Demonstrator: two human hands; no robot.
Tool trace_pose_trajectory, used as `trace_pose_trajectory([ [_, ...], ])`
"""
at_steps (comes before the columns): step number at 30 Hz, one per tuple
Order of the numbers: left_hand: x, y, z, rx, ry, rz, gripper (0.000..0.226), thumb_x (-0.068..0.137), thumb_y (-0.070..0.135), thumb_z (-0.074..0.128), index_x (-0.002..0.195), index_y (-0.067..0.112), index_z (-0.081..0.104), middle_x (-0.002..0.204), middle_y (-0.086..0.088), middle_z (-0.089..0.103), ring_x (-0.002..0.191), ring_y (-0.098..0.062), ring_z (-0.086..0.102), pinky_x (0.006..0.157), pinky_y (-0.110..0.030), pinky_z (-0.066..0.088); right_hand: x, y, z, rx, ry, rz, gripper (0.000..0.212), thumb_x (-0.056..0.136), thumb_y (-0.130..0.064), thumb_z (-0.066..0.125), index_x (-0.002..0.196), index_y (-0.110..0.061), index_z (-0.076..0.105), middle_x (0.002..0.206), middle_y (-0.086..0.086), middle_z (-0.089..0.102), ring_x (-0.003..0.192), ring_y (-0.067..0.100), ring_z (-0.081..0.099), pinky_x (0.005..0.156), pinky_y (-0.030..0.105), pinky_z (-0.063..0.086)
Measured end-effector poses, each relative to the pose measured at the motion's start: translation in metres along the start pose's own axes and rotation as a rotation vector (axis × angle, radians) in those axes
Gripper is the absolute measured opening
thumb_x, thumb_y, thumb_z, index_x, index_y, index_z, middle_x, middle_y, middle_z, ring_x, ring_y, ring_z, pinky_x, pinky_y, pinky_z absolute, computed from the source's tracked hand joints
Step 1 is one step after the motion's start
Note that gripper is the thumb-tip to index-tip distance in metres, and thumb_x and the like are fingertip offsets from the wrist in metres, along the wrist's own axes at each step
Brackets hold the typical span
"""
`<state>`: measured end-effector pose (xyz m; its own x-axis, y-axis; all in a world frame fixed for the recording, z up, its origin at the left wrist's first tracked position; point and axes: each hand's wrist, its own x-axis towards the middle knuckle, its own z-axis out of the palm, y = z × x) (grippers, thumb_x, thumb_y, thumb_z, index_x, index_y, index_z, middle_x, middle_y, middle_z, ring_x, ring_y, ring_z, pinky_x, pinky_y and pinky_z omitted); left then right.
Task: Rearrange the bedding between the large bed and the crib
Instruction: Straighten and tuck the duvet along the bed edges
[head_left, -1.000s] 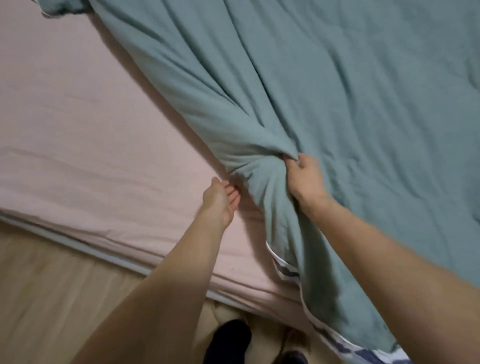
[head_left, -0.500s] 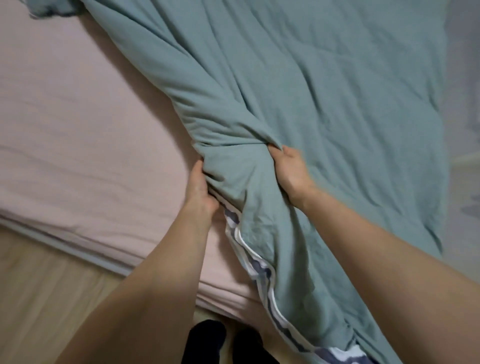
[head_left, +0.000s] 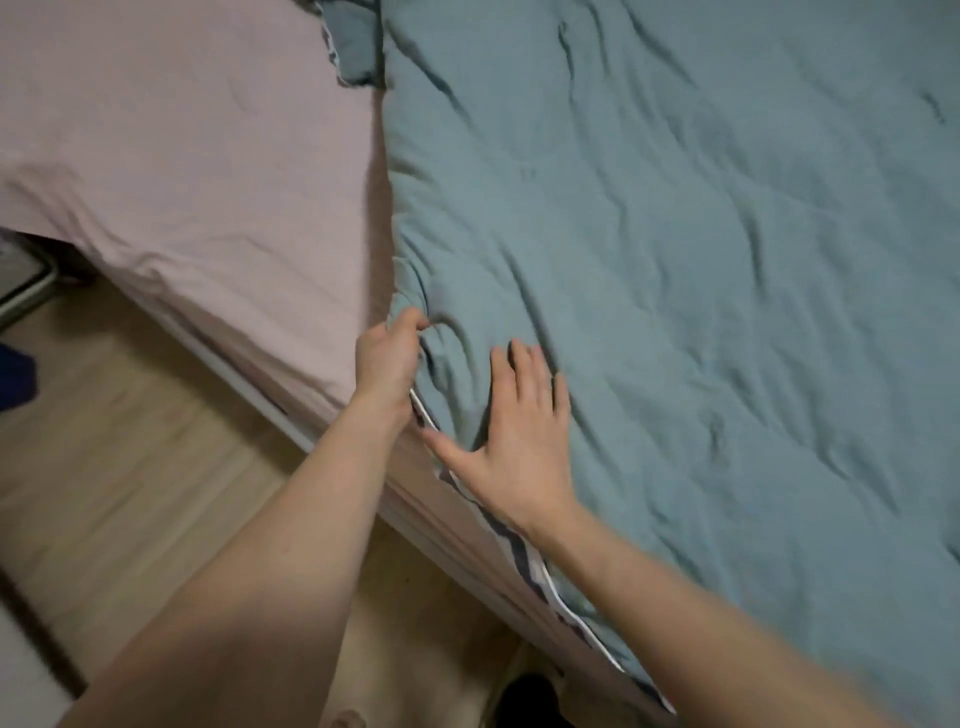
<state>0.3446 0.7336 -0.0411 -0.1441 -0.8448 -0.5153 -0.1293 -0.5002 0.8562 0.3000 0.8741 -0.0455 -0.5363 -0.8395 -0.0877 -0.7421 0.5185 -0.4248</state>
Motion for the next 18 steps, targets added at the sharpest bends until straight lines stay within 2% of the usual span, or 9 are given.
trace_pose_trajectory([
  [1,-0.003,0.003,-0.005,0.042,-0.015,0.032,0.013,0.083,0.010,0.054,0.080,0.007,0.066,0.068,-0.001,0.062,0.056,-0.011,0.055,0.044,-0.016,0.041,-0.004,-0.005,0.006,-0.075,0.004,0.008,0.093,0.074,-0.061,0.053,0.146,-0.008,0.028,0.154,0.013,0.027,0.143,0.028,0.023,0.115,0.047,0.019],
  [3,-0.005,0.007,-0.026,0.099,-0.056,0.076,0.014,0.082,0.010,0.054,0.070,0.010,0.062,0.069,-0.002,0.061,0.061,-0.014,0.055,0.051,-0.022,0.042,-0.003,-0.023,0.020,-0.107,0.034,0.087,0.074,0.071,-0.033,0.068,0.135,-0.008,0.040,0.136,0.015,0.046,0.125,0.034,0.044,0.098,0.045,0.038],
  [6,-0.007,0.005,-0.039,0.031,-0.130,-0.013,0.009,0.081,0.006,0.054,0.078,0.005,0.063,0.082,-0.011,0.065,0.076,-0.022,0.061,0.067,-0.030,0.049,0.006,-0.039,0.018,0.011,0.079,0.202,0.037,0.078,-0.006,0.055,0.114,-0.010,0.047,0.109,0.014,0.059,0.103,0.038,0.056,0.077,0.042,0.043],
  [9,-0.009,0.002,-0.045,-0.151,-0.270,-0.210,0.031,0.075,0.006,0.050,0.102,-0.001,0.062,0.107,-0.020,0.066,0.095,-0.031,0.065,0.090,-0.041,0.053,0.000,-0.041,0.006,-0.067,0.156,0.167,0.029,0.079,-0.003,0.050,0.107,-0.010,0.050,0.101,0.020,0.064,0.096,0.042,0.057,0.071,0.043,0.040],
  [11,-0.018,0.010,-0.042,-0.199,-0.347,-0.286,0.024,0.082,0.005,0.041,0.097,-0.001,0.059,0.092,-0.019,0.068,0.087,-0.031,0.063,0.084,-0.041,0.054,-0.008,-0.041,-0.007,-0.106,0.160,0.149,0.025,0.079,-0.005,0.051,0.103,-0.010,0.053,0.099,0.021,0.065,0.095,0.042,0.058,0.071,0.043,0.040],
  [13,-0.030,0.023,-0.033,-0.232,-0.388,-0.346,0.024,0.093,0.014,0.038,0.091,0.002,0.059,0.076,-0.014,0.068,0.077,-0.027,0.061,0.073,-0.037,0.052,-0.009,-0.039,-0.026,-0.078,0.182,0.191,0.015,0.076,-0.006,0.054,0.091,-0.010,0.054,0.095,0.022,0.065,0.093,0.043,0.058,0.067,0.041,0.036],
  [16,-0.034,0.042,-0.012,-0.212,-0.413,-0.421,0.049,0.095,0.047,0.041,0.118,0.007,0.057,0.098,-0.010,0.064,0.088,-0.026,0.061,0.083,-0.035,0.048,-0.003,-0.025,-0.059,0.008,0.287,0.309,0.010,0.069,-0.007,0.061,0.075,-0.007,0.053,0.087,0.023,0.065,0.090,0.044,0.057,0.064,0.039,0.036],
  [18,-0.028,0.054,0.006,-0.239,-0.445,-0.443,0.058,0.094,0.054,0.039,0.126,0.008,0.055,0.108,-0.013,0.064,0.096,-0.028,0.062,0.082,-0.039,0.050,-0.002,-0.017,-0.075,0.049,0.299,0.350,0.012,0.071,-0.011,0.065,0.076,-0.005,0.056,0.085,0.023,0.065,0.089,0.044,0.058,0.064,0.040,0.039],
])
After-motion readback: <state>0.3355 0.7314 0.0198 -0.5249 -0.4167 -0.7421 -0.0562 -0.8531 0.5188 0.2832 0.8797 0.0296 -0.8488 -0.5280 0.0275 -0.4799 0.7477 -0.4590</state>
